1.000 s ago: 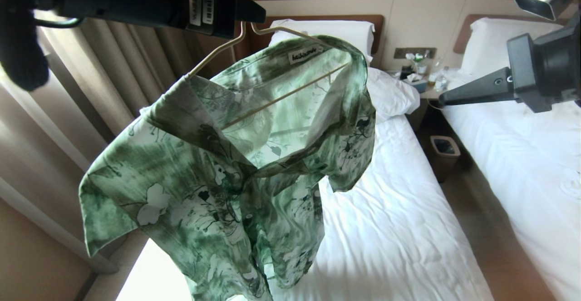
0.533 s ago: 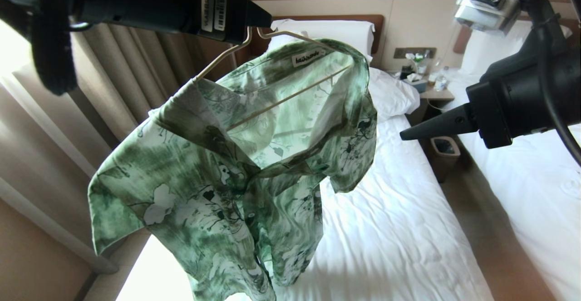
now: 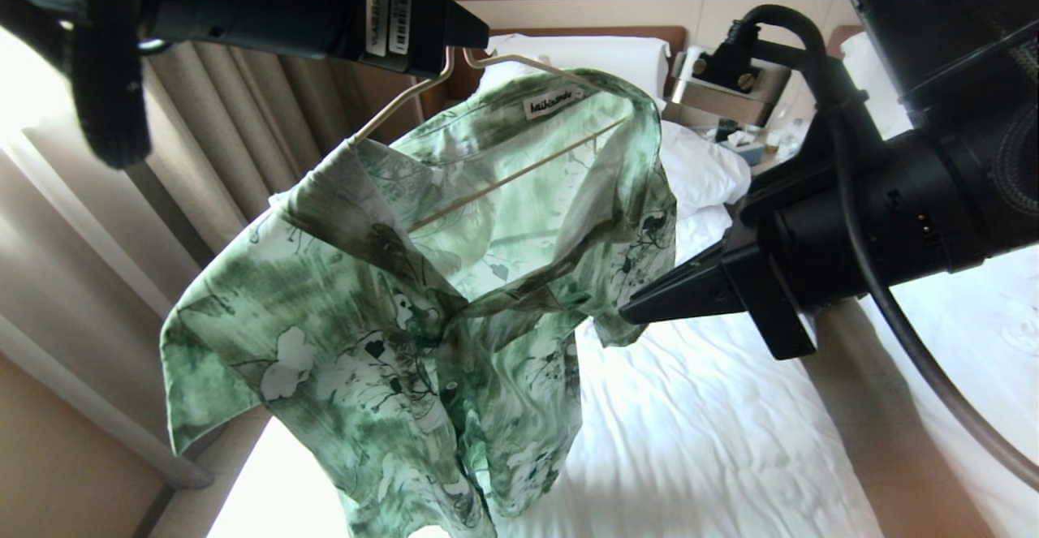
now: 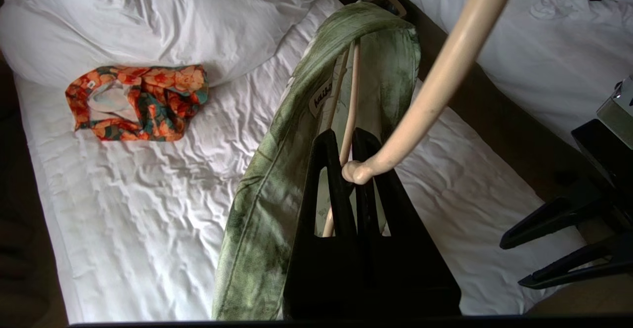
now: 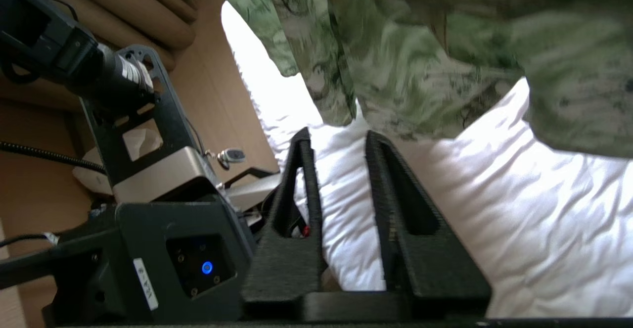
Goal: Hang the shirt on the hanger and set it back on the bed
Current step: Take the clothes hanger out of the clothes
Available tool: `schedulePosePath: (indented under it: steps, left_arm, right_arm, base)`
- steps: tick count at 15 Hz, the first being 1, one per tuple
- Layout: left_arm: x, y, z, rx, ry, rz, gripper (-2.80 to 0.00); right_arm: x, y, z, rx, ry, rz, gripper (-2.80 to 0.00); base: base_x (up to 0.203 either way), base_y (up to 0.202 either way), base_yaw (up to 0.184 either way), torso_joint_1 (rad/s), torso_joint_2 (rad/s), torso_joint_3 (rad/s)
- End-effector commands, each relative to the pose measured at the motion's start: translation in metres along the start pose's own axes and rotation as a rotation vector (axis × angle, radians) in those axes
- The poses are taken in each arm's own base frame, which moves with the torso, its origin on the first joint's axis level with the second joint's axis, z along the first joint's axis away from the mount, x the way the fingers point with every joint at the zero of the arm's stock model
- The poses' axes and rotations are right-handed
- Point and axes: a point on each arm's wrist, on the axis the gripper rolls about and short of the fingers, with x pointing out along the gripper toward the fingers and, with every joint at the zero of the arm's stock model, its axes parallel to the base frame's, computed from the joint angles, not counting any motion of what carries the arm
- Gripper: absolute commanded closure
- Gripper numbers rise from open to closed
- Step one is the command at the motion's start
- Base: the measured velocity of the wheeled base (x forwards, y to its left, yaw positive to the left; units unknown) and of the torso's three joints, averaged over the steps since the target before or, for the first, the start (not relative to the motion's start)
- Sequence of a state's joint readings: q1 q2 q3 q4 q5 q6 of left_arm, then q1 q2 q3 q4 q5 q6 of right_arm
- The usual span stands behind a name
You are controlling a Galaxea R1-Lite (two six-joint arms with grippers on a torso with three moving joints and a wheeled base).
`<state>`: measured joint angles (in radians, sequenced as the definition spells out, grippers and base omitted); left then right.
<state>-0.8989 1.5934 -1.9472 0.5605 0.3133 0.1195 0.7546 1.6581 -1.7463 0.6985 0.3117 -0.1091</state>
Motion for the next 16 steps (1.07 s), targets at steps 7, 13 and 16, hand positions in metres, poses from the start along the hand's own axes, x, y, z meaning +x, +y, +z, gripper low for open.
schedulePosePath:
  steps: [7,13,16]
  left_arm:
    - [-0.005,0.003,0.007,-0.009,-0.061,0.003,0.0]
    - [-0.008,0.004,0.009,-0.012,-0.072,0.003,0.0]
    - [-0.008,0.004,0.009,-0.014,-0.073,0.003,0.0]
  right_arm:
    - [0.071,-0.023,0.023,-0.126,-0.236,0.145,-2.8]
    - [0.12,-0.045,0.023,-0.201,-0.323,0.25,-2.8]
    - [0.134,-0.047,0.025,-0.216,-0.337,0.254,-2.8]
  base:
    - [0.0,0.0,0.0,0.0,0.0,0.0]
    - [0.0,0.0,0.0,0.0,0.0,0.0]
    - [0.0,0.0,0.0,0.0,0.0,0.0]
